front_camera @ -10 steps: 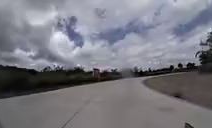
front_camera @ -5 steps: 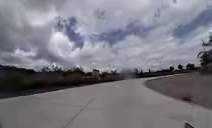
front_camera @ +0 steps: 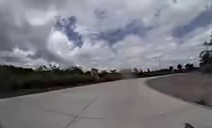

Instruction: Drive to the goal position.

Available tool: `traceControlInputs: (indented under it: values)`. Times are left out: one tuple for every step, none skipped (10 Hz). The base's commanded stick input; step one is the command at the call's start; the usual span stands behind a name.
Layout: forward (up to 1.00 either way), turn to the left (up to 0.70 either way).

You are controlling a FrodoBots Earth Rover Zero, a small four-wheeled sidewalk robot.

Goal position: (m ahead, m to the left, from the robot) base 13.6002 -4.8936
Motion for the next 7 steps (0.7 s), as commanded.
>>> traceControlInputs:
  values:
    - [0.69, -0.11]
    - [0.69, -0.09]
    - [0.69, 0.01]
    - [0.69, 0.01]
    - [0.69, 0.01]
    - [0.69, 0.01]
    - [0.69, 0.01]
